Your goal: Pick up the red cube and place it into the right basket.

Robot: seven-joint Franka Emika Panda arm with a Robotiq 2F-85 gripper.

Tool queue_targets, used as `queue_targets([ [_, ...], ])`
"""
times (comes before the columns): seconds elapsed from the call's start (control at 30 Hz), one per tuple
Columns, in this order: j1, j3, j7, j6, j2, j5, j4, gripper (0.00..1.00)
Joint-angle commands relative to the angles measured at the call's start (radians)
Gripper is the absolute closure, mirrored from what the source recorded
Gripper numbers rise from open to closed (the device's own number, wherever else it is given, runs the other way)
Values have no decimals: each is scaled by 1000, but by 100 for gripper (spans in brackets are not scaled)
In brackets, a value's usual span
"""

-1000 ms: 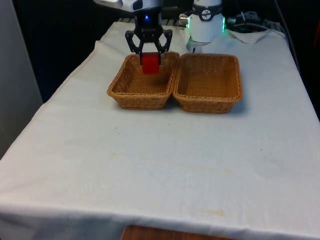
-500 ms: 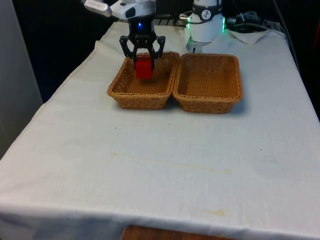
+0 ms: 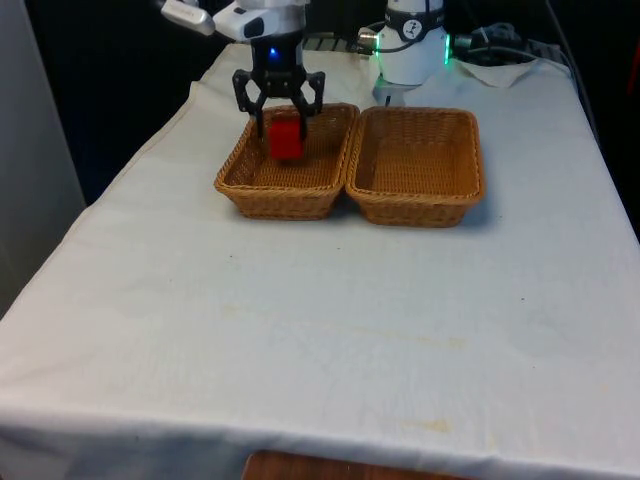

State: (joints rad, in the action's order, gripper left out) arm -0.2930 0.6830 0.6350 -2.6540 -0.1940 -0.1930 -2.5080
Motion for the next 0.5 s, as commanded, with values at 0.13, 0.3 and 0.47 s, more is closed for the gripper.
queue_targets([
  [0.13, 3, 0, 10, 5, -1, -5, 5, 11],
  [0.3, 3, 1, 10, 6, -2, -5, 6, 0],
  [0.47, -2, 6, -2, 9, 7, 2, 8, 0],
])
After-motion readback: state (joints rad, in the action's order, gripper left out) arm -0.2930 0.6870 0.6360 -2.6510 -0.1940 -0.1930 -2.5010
